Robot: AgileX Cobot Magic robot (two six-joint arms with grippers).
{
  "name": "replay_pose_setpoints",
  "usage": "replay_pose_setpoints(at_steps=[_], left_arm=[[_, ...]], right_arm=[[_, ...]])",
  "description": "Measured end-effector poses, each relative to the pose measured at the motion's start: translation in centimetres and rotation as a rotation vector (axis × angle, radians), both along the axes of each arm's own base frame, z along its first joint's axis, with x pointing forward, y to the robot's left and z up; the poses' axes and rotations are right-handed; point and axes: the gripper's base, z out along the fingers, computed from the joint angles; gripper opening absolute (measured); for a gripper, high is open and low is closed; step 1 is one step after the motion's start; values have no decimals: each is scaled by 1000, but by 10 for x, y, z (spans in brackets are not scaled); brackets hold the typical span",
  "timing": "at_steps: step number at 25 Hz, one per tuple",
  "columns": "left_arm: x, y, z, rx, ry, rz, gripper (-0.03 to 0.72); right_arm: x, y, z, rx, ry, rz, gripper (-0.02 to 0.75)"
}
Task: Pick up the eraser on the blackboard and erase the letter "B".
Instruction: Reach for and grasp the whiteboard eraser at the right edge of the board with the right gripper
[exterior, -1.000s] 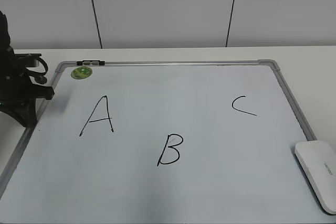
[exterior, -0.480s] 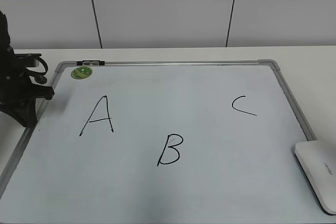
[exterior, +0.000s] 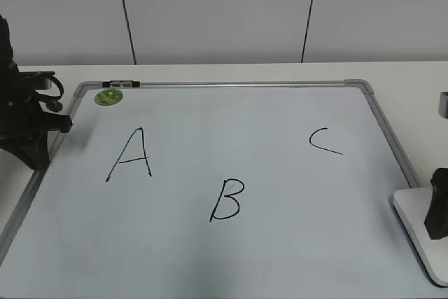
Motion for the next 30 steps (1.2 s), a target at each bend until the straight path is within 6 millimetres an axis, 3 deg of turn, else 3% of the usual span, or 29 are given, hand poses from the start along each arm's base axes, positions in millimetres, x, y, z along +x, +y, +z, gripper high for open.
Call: replay_pose_setpoints(at_steps=[6,14,23,30], left_arm=[[0,0,0,-1,0,0,64],[0,0,0,-2,0,1,69],[0,0,0,-5,0,3,74],[0,-1,0,-15,0,10,81]], right_arm=[[9,2,-12,-2,17,11,668],[23,20,-23,-121,23,62,665],[37,20,-47,-157,74,5,657],[42,10,-46,-149,45,-52,635]])
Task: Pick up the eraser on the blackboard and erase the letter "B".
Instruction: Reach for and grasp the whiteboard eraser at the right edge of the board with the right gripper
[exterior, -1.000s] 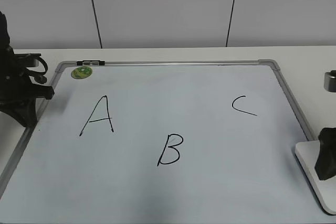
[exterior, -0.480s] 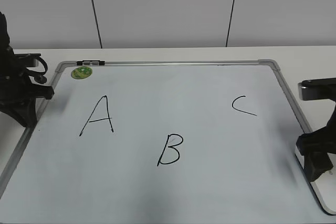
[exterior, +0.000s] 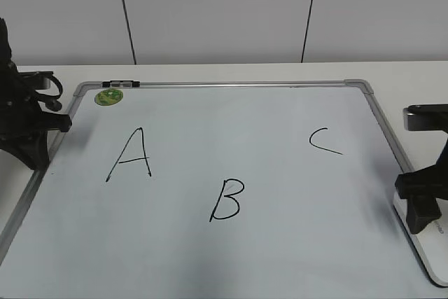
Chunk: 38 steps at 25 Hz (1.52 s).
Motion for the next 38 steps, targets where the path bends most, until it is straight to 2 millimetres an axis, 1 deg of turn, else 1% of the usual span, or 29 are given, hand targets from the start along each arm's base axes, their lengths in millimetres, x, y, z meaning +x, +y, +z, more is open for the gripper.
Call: replay_pose_setpoints(at_steps=[5,13,19,24,29,33,38], left_arm=[[0,0,0,-4,0,3,83],[0,-1,0,-7,0,5,84],[0,-1,0,-9,0,6,87],[0,-1,0,-9,0,6,91],[0,-1,0,-9,0,6,96],[0,-1,0,-9,0,6,100],[0,-1,0,-9,0,6,104]], right_arm=[[1,-5,-1,-4,4,10,616],[6,-4,-18,-8,45,37,606],[10,-3,-21,-5,26,50,605],[12,-3,-30,-7,52,53,598],[12,-3,-31,-8,55,53,583],[12,-3,-31,-11,55,59,539],[12,-3,-31,-10,53,60,533]])
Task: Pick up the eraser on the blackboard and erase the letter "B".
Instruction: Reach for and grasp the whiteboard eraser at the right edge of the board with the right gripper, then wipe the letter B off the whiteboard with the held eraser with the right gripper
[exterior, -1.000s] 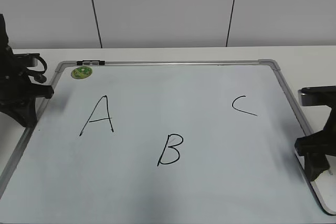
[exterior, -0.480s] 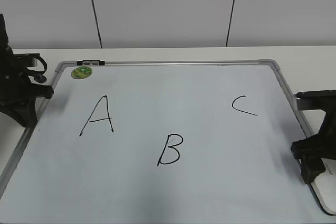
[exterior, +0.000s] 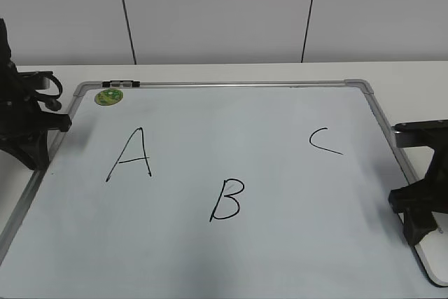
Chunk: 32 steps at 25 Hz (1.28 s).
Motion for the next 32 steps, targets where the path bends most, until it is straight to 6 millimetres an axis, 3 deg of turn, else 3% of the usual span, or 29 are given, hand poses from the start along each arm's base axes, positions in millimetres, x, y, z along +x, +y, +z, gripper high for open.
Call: replay_pose_setpoints(at_steps=[9,13,17,19,26,32], left_arm=[[0,0,0,0,0,0,113],[0,0,0,0,0,0,116],[0,0,0,0,0,0,118],[0,0,0,0,0,0,119],[0,0,0,0,0,0,120],[0,0,0,0,0,0,118]], right_arm=[[2,1,1,10,0,-7,531],[17,10,20,22,-21,6,531],[39,40,43,32,-60,95,531],[50,66,48,35,-59,166,531],[75,137,33,33,8,315,530],[87,171,27,44,18,379,530]])
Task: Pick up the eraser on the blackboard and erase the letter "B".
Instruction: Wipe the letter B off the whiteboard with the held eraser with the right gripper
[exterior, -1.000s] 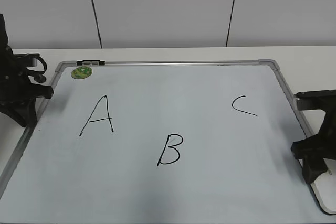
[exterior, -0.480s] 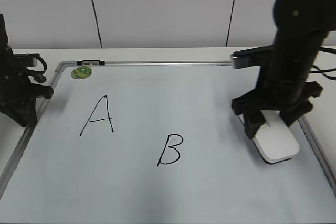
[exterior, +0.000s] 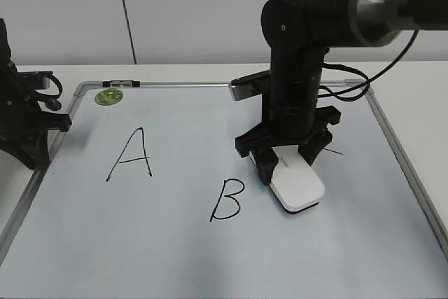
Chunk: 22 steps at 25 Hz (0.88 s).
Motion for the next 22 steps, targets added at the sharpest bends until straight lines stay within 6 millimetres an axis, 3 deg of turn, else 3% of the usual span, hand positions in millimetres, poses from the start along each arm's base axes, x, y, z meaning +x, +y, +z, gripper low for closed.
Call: replay_pose_setpoints(at_steps=[7,22], left_arm=[[0,0,0,-1,2,0,73],[0,0,1,2,8,-2,46]], right_arm=[[7,10,3,32,-14,8,530],[8,21,-27,79,102,22,530]])
